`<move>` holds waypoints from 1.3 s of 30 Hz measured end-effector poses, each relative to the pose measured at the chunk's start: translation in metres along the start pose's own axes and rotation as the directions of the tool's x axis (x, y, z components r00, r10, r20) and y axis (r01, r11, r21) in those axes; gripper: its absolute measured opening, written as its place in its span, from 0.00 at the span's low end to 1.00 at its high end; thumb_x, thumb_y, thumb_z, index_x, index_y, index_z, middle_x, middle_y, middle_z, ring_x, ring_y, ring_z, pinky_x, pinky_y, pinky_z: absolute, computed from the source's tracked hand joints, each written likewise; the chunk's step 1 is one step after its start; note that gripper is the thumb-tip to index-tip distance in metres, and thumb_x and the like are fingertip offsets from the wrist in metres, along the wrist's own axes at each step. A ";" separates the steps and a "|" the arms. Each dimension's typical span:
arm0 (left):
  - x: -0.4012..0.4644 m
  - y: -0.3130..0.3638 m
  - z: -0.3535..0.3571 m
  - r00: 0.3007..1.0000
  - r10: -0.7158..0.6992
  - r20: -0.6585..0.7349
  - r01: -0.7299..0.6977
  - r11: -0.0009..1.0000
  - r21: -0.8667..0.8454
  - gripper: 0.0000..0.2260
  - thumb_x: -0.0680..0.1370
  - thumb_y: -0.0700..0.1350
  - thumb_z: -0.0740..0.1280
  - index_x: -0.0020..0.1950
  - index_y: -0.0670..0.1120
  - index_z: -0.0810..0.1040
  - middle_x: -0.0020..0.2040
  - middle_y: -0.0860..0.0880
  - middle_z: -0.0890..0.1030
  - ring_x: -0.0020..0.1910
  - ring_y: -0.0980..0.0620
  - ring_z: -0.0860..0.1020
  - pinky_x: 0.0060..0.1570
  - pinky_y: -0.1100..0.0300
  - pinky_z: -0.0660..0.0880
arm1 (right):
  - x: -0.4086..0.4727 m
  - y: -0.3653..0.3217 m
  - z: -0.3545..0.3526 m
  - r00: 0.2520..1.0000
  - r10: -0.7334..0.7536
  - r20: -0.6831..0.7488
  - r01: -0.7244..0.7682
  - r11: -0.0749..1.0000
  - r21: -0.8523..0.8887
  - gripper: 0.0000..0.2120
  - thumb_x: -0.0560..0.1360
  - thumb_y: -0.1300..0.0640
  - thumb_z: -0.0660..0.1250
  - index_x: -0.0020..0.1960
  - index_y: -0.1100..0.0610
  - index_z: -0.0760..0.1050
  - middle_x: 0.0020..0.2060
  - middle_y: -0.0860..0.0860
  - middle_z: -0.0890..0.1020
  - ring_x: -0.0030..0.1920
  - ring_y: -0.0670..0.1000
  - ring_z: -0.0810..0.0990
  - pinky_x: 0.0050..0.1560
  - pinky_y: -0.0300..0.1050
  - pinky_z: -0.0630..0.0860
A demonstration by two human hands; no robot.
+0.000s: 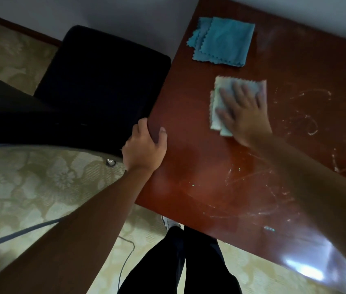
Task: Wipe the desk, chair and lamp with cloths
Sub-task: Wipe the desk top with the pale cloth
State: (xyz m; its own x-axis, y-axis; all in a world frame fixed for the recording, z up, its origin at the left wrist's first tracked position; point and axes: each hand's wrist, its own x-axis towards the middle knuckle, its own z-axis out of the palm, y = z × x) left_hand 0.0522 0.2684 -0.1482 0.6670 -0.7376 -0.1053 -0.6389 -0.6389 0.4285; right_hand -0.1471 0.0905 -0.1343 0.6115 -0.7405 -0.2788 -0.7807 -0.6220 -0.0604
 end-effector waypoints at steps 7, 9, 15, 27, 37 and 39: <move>0.001 0.000 0.003 1.000 -0.015 0.011 0.015 1.000 0.019 0.25 0.79 0.59 0.60 0.70 0.45 0.67 0.62 0.43 0.77 0.52 0.36 0.79 0.45 0.51 0.68 | -0.082 -0.065 0.031 0.989 -0.148 -0.017 0.148 0.989 -0.009 0.28 0.82 0.40 0.37 0.81 0.44 0.44 0.81 0.53 0.49 0.80 0.57 0.45 0.78 0.62 0.41; 0.000 0.001 0.003 1.000 -0.014 0.008 0.014 1.000 0.015 0.25 0.79 0.59 0.59 0.71 0.45 0.67 0.63 0.43 0.76 0.54 0.36 0.79 0.47 0.49 0.71 | -0.094 -0.057 0.031 0.974 -0.226 0.014 0.226 0.974 0.025 0.27 0.82 0.40 0.41 0.80 0.44 0.48 0.80 0.52 0.52 0.80 0.56 0.47 0.79 0.59 0.42; -0.004 0.001 0.003 0.996 0.087 -0.035 -0.086 0.996 0.029 0.26 0.80 0.56 0.61 0.73 0.41 0.66 0.65 0.40 0.74 0.59 0.39 0.77 0.48 0.46 0.75 | -0.016 0.022 0.010 0.991 0.114 -0.063 -0.109 0.991 0.076 0.28 0.83 0.39 0.41 0.81 0.44 0.45 0.81 0.53 0.48 0.81 0.56 0.43 0.77 0.60 0.38; -0.003 0.005 0.005 0.991 0.125 -0.053 -0.122 0.991 0.062 0.26 0.80 0.53 0.61 0.74 0.41 0.65 0.67 0.40 0.72 0.63 0.40 0.74 0.48 0.44 0.77 | -0.052 0.020 0.017 0.998 0.035 -0.052 -0.031 0.997 0.073 0.29 0.82 0.36 0.42 0.81 0.44 0.48 0.81 0.53 0.51 0.81 0.56 0.46 0.78 0.59 0.38; -0.002 0.000 0.006 0.916 0.399 0.037 -0.400 0.907 0.129 0.25 0.80 0.51 0.58 0.77 0.48 0.64 0.78 0.44 0.64 0.76 0.41 0.63 0.65 0.42 0.72 | -0.137 -0.011 0.046 0.990 -0.129 -0.051 0.132 0.990 0.051 0.27 0.83 0.43 0.39 0.81 0.46 0.51 0.80 0.53 0.53 0.80 0.56 0.49 0.79 0.61 0.44; -0.004 0.000 0.005 0.905 0.423 0.047 -0.425 0.894 0.143 0.25 0.81 0.50 0.58 0.78 0.48 0.64 0.78 0.43 0.63 0.77 0.40 0.61 0.65 0.42 0.72 | -0.113 0.004 0.039 0.989 -0.143 -0.027 0.143 0.990 0.016 0.27 0.83 0.42 0.40 0.81 0.45 0.50 0.80 0.53 0.54 0.80 0.56 0.49 0.79 0.61 0.45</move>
State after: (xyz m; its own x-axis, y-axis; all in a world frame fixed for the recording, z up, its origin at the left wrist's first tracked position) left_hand 0.0475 0.2696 -0.1524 0.3151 -0.9481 0.0439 -0.9095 -0.2884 0.2996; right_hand -0.2245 0.1812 -0.1403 0.7199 -0.6510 -0.2409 -0.6872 -0.7174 -0.1149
